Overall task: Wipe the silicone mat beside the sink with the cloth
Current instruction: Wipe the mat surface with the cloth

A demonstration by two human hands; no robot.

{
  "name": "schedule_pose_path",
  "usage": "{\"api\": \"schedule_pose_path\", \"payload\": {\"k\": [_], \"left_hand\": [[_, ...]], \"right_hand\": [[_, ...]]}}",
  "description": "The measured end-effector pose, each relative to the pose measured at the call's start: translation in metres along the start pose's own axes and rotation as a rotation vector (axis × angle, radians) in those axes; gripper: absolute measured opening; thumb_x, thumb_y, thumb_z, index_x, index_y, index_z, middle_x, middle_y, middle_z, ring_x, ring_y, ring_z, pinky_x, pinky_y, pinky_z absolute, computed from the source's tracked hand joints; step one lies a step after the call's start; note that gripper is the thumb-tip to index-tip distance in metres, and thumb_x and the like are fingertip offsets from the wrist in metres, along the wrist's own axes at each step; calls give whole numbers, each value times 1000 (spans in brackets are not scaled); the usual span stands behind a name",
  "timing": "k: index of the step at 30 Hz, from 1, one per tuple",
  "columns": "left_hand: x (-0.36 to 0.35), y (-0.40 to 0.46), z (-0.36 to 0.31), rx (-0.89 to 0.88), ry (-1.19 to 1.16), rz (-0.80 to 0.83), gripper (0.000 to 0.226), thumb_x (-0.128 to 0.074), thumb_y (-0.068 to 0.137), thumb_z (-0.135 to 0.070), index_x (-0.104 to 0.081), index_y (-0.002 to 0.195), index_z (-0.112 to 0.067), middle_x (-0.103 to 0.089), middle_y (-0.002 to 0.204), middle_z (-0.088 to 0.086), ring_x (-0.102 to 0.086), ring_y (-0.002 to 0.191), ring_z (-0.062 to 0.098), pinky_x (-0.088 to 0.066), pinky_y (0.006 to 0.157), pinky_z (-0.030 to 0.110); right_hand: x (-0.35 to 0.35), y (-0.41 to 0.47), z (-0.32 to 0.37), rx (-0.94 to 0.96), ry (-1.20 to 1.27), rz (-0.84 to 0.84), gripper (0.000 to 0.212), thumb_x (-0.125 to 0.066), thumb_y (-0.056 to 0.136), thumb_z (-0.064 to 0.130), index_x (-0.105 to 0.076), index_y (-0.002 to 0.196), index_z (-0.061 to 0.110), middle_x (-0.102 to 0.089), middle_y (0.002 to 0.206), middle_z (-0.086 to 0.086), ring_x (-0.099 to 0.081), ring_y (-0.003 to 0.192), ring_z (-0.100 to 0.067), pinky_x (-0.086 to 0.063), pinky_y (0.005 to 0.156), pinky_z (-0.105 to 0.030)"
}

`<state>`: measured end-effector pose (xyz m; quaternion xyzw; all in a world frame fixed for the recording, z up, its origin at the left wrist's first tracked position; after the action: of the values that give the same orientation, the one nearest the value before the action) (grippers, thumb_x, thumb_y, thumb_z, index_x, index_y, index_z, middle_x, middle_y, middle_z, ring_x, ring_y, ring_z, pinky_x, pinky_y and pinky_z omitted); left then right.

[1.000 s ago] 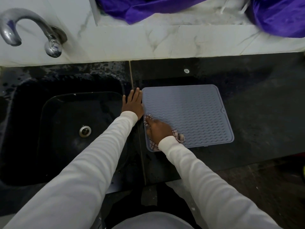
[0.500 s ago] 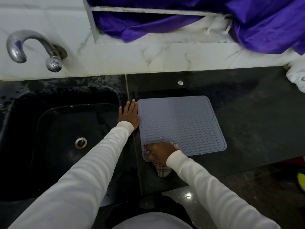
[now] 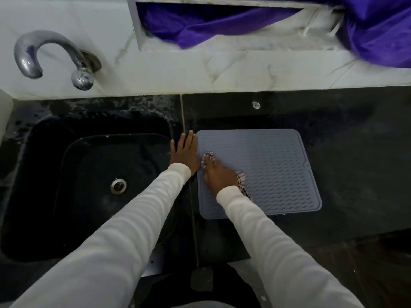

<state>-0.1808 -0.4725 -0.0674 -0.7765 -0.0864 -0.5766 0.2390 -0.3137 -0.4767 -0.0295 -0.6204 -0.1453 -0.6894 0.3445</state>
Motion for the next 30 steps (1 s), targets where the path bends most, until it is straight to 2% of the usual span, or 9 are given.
{"api": "schedule_pose_path", "payload": {"k": [2,6,10,12,15,18,21,27,30], "left_hand": [[-1,0,-2,-4,9,-9,67,-30,100,-33,4,155,-17,11,163,-3,8,149,24,1,118,55],[2,-1,-2,1,6,-16,63,-26,101,-30,3,155,-18,10,163,-3,7,149,23,0,118,56],[4,-1,-2,-4,-11,-3,62,-25,102,-31,4,155,-19,11,163,-4,8,149,22,1,119,54],[4,-1,-2,-5,-20,11,62,-25,101,-31,5,155,-19,13,162,-5,9,149,22,1,119,54],[4,-1,-1,-4,-21,16,63,-25,101,-31,4,155,-19,12,163,-5,8,149,22,1,119,54],[3,-1,-1,-10,-23,9,62,-25,101,-31,4,155,-19,12,163,-5,8,149,22,1,119,54],[4,-1,-1,-3,-29,8,62,-25,102,-30,3,155,-19,11,163,-5,8,149,22,0,119,54],[5,-2,-1,-5,-33,1,62,-27,101,-28,1,155,-19,10,163,-4,7,149,22,-1,119,53],[6,-14,-6,14,-74,-59,61,-27,102,-26,-2,155,-13,9,163,4,5,150,24,0,120,49]], "right_hand": [[-1,-14,6,14,-58,-15,52,-64,82,16,-54,133,9,-62,124,-16,-68,66,-33,-54,57,-38],[-6,-37,18,20,-33,52,43,-44,91,21,-45,134,14,-60,125,-12,-66,94,-36,-54,77,-46],[-37,-59,13,68,-181,229,53,-42,80,21,-58,126,1,-67,113,-17,-64,53,-38,-51,55,-61],[-49,-74,11,100,-282,226,51,-50,80,27,-61,125,6,-71,102,-14,-63,50,-35,-47,61,-67],[-51,-92,6,128,-261,164,56,-33,88,35,-40,138,12,-69,103,-16,-64,68,-43,-28,78,-79],[-42,-116,0,247,-253,117,59,-48,73,37,-55,128,17,-72,84,-4,-65,57,-30,-52,60,-56],[-25,-137,-5,382,-173,31,62,-56,68,39,-57,127,22,-72,89,-1,-66,58,-24,-51,46,-35],[14,-127,-39,294,-103,163,51,-30,78,49,-61,118,41,-70,110,0,-65,95,-31,-45,90,-48],[28,-115,-37,264,-11,121,43,-53,84,37,-60,126,34,-67,118,0,-65,99,-27,-49,83,-35]]}}
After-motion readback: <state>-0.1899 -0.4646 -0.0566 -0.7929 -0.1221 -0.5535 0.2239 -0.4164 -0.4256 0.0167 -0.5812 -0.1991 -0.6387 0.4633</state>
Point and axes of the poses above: each hand's wrist, its own y-axis towards the middle knuckle, its own x-axis out of the back of the hand, z = x × y, the point moved 6 cm from there along y, towards the middle knuckle
